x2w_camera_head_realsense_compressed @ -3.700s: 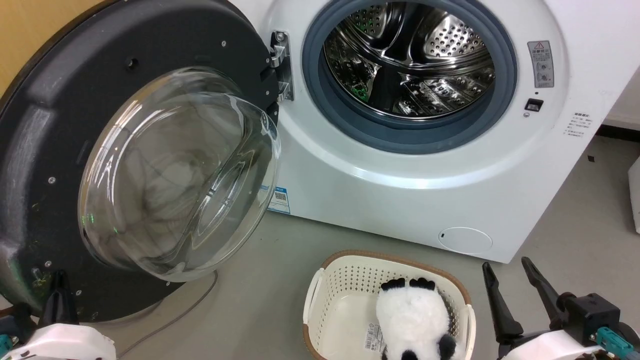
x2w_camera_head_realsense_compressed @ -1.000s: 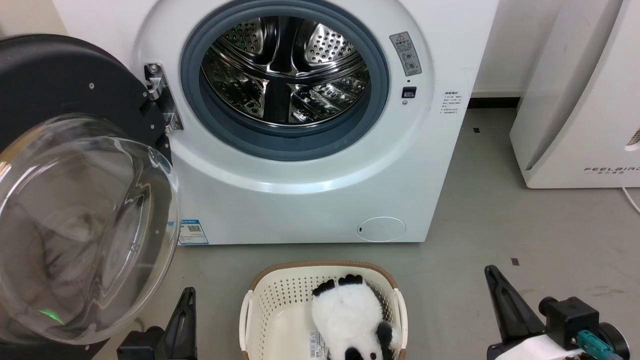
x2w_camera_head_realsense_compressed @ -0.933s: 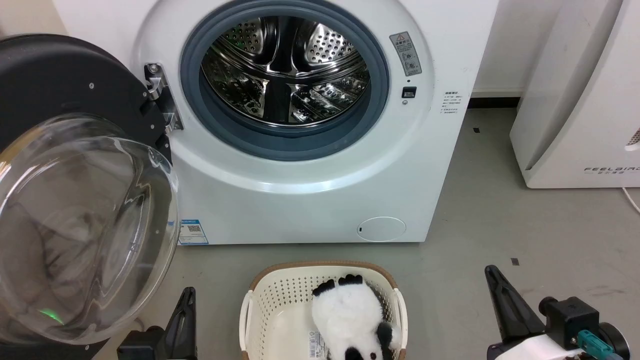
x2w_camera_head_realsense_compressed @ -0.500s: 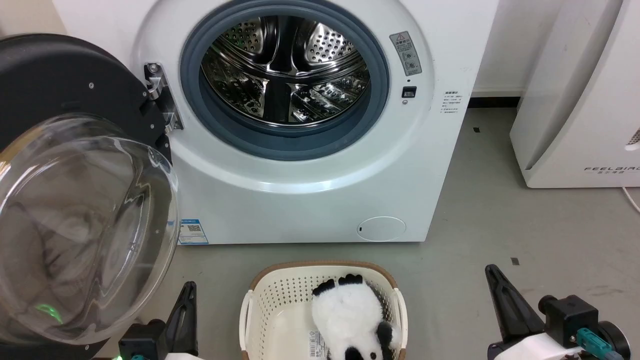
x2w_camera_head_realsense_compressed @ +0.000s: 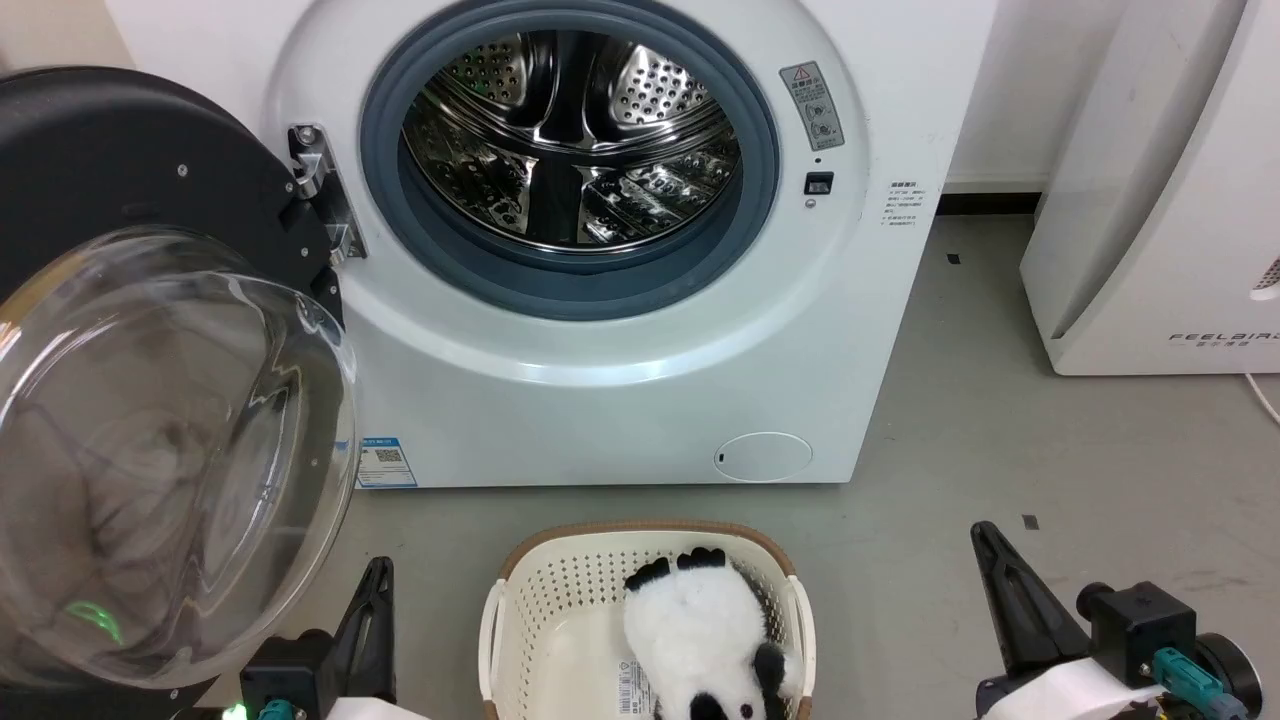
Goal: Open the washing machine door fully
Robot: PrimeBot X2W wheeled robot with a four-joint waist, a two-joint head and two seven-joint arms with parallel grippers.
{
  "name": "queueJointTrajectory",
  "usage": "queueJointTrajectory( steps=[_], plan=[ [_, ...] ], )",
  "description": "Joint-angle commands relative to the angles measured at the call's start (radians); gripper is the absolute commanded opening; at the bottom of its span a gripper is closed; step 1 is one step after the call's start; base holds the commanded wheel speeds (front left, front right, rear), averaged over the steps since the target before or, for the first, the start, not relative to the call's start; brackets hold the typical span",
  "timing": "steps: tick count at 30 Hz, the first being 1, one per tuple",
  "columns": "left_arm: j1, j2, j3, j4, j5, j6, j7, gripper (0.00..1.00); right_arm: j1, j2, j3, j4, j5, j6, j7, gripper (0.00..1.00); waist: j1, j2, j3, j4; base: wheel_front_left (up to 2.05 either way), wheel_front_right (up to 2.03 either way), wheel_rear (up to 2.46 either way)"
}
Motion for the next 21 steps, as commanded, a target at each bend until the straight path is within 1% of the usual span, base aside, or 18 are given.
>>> queueJointTrajectory(
  steps=[1, 21],
  plan=[
    [-0.02, -0.001, 0.004, -0.006, 0.01, -0.004, 0.004, 0.0, -0.015, 0.001, -0.004, 0.005, -0.009, 0.0, 0.002, 0.0, 0.0, -0.0001, 0.0, 0.0, 0.0, 0.0, 0.0],
    [-0.038, -0.008, 0.011, -0.019, 0.033, -0.009, 0.038, 0.0, -0.029, 0.001, -0.011, 0.012, -0.022, 0.0, 0.008, 0.0, 0.0, -0.0001, 0.002, 0.001, 0.0, 0.0, 0.0]
  ],
)
